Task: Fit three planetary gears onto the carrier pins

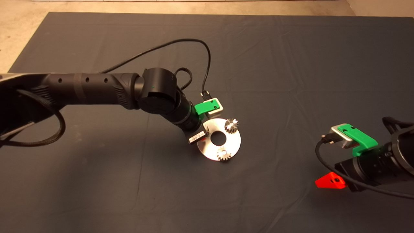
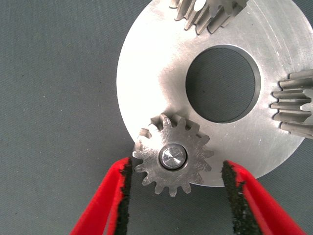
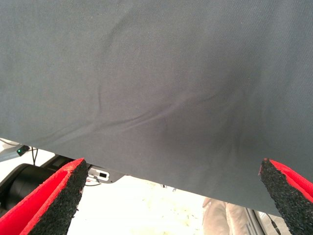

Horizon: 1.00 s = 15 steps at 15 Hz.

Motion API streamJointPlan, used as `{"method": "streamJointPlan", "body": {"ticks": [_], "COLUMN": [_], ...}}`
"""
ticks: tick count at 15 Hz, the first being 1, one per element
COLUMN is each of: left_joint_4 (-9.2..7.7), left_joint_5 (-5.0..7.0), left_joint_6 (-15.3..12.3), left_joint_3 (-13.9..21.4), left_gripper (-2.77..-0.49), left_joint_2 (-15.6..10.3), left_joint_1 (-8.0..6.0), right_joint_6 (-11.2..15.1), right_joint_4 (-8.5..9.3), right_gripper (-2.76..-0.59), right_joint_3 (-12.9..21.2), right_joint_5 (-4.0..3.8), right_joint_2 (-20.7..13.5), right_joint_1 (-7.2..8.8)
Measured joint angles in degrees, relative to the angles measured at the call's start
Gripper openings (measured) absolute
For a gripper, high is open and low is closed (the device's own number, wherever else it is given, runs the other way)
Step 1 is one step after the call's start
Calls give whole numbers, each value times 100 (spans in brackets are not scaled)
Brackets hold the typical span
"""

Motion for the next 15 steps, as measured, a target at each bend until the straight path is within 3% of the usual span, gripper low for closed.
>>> {"method": "streamJointPlan", "body": {"ticks": [2, 4, 6, 8, 10, 11, 12, 13, 15], "left_joint_4": [0, 0, -1, -18, -27, -44, -49, -85, -250], "left_joint_5": [0, 2, 101, 453, 749, 830, 932, 1022, 1108], "left_joint_6": [0, 0, 0, -4, -189, -445, -793, -1263, -2373], "left_joint_3": [0, 0, 2, 77, 362, 567, 826, 1207, 2288], "left_gripper": [-192, -192, -184, -177, -177, -177, -177, -177, -177], "left_joint_2": [-2, -5, -60, -268, -752, -1130, -1539, -1935, -2613], "left_joint_1": [0, 0, -5, -77, -425, -622, -767, -851, -905], "right_joint_6": [0, 0, 0, -4, -39, -39, -35, 16, 409], "right_joint_4": [0, 0, 0, 4, 4, -2, -16, -40, -105], "right_gripper": [-74, -74, -73, -74, -73, -74, -73, -74, -73], "right_joint_3": [-1, -1, -2, -7, -41, -47, -49, -49, -47], "right_joint_5": [0, 0, 2, -4, -9, -13, -40, -58, 30], "right_joint_2": [0, 0, 2, 29, 147, 282, 489, 828, 1511], "right_joint_1": [0, 0, 2, 65, 353, 556, 652, 670, 679]}}
